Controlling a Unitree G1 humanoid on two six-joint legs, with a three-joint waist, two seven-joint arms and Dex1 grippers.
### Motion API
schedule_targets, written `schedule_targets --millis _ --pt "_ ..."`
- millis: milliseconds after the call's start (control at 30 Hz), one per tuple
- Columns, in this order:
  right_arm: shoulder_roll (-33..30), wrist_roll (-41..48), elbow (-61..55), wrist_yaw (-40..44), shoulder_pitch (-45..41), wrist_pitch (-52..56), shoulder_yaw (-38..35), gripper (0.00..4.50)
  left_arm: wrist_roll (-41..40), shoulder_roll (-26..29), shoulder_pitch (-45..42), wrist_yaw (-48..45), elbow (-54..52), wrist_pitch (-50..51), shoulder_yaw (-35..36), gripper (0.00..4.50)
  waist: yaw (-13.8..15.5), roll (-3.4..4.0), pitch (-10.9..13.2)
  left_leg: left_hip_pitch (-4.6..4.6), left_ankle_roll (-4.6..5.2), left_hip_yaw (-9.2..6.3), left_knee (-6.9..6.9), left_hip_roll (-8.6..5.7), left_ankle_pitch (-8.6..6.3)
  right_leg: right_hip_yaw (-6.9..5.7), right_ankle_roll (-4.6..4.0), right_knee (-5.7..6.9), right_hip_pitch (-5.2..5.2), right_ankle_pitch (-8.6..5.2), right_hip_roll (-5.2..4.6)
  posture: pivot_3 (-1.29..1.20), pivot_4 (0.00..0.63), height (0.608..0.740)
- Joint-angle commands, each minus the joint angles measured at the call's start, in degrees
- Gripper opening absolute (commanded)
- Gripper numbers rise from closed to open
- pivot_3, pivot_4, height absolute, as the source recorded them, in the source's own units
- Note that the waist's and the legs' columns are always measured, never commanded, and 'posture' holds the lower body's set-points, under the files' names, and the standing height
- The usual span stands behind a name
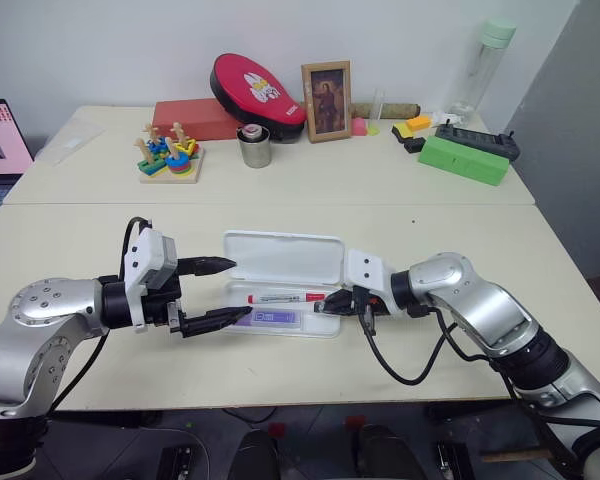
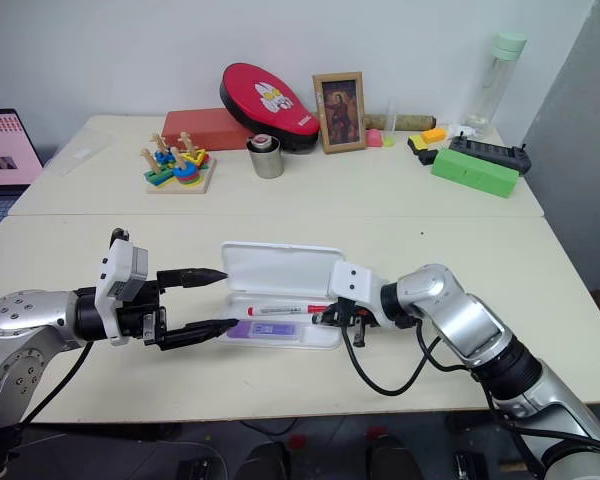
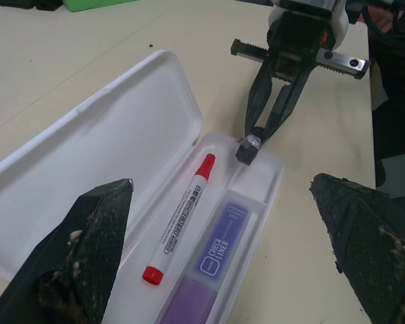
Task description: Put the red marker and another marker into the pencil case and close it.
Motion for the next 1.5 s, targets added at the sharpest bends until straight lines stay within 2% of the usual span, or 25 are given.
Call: schedule_targets --millis 33,300,333,400,667,767,900,1067,1267,1367,1500 --pt "0.4 -1.0 -1.2 0.2 0.4 -0.9 0.7 0.13 -0.9 0.4 -0.5 0.6 -2.2 -0.1 1.9 4.50 0.0 0.00 0.0 0.00 0.00 0.00 0.00 0.00 0.00 0.00 0.00 0.00 0.00 0.00 0.00 0.00 0.150 0.740" --pt "1.8 -1.7 -1.2 -0.1 0.7 0.2 1.3 0.13 -1.8 0.4 -0.5 1.1 -3.3 0.4 1.5 4.50 0.0 0.00 0.0 0.02 0.00 0.00 0.01 0.01 0.00 0.00 0.01 0.03 0.01 0.00 0.00 0.00 0.150 0.740" --pt "1.9 -1.7 -1.1 -0.1 0.7 0.2 1.3 0.81 -1.8 0.4 -0.6 1.2 -3.3 0.5 1.4 4.50 0.0 0.00 0.0 0.02 0.00 0.00 0.02 0.01 0.00 0.00 0.01 0.03 0.01 0.00 0.00 0.00 0.150 0.740" --pt "2.0 -1.7 -1.1 -0.2 0.6 0.3 1.2 1.06 -1.9 0.3 -0.7 1.2 -3.3 0.5 1.2 4.50 0.0 -0.01 0.0 0.02 0.00 0.00 0.02 0.00 0.00 0.00 0.01 0.02 0.01 0.00 0.00 0.00 0.150 0.740" --pt "1.8 -0.3 -2.1 0.4 -0.1 1.2 -0.8 2.94 -2.0 -0.3 -1.0 1.9 -3.4 0.7 0.7 4.50 0.0 -0.01 0.0 0.02 0.00 0.00 0.02 0.00 0.00 0.00 0.01 0.02 0.02 0.00 0.00 0.00 0.150 0.740" --pt "1.7 1.8 -3.1 1.4 -1.0 2.0 -2.9 3.69 -2.5 -0.6 -0.7 2.7 -3.2 1.1 1.6 4.50 0.0 -0.01 0.0 0.02 0.00 0.00 0.02 0.00 0.00 0.00 0.01 0.03 0.02 0.00 0.00 0.00 0.150 0.740" --pt "2.2 6.2 -3.5 2.9 -4.0 3.7 -7.6 4.47 -3.4 -0.9 -0.5 3.7 -3.4 1.9 2.9 4.50 0.0 0.00 0.0 0.02 0.00 0.00 0.02 0.00 0.00 0.00 0.00 0.03 0.03 0.00 0.00 0.00 0.150 0.740" --pt "3.6 9.8 2.1 3.2 -11.3 4.0 -13.1 4.49 -5.2 -2.0 1.8 6.4 -4.2 3.2 6.4 4.50 -0.1 -0.03 0.0 0.04 0.00 -0.01 0.03 0.01 0.00 0.00 0.00 0.06 0.04 0.01 0.00 0.00 0.150 0.740" --pt "10.7 6.5 20.2 -5.2 -22.6 2.3 -17.0 4.49 -11.2 -5.7 3.6 13.0 -5.9 6.3 13.4 4.50 -0.4 -0.06 0.0 0.06 0.00 -0.01 0.02 0.02 0.00 -0.02 -0.01 0.10 0.03 0.01 0.01 0.00 0.150 0.740" --pt "13.3 3.1 29.3 -9.9 -26.0 0.5 -16.4 4.03 -13.6 -7.4 4.5 16.4 -6.1 7.3 16.7 4.50 -0.4 -0.07 0.0 0.05 0.00 -0.01 0.01 0.01 0.00 -0.01 -0.03 0.09 0.04 0.02 0.00 0.00 0.150 0.740" --pt "15.1 -0.4 35.5 -11.6 -27.1 -2.7 -14.5 3.08 -14.0 -7.4 7.5 17.1 -6.7 7.4 19.1 4.50 -0.2 -0.09 0.0 0.03 0.00 -0.01 0.00 0.00 0.00 -0.02 -0.04 0.09 0.01 0.03 0.00 0.00 0.150 0.740"
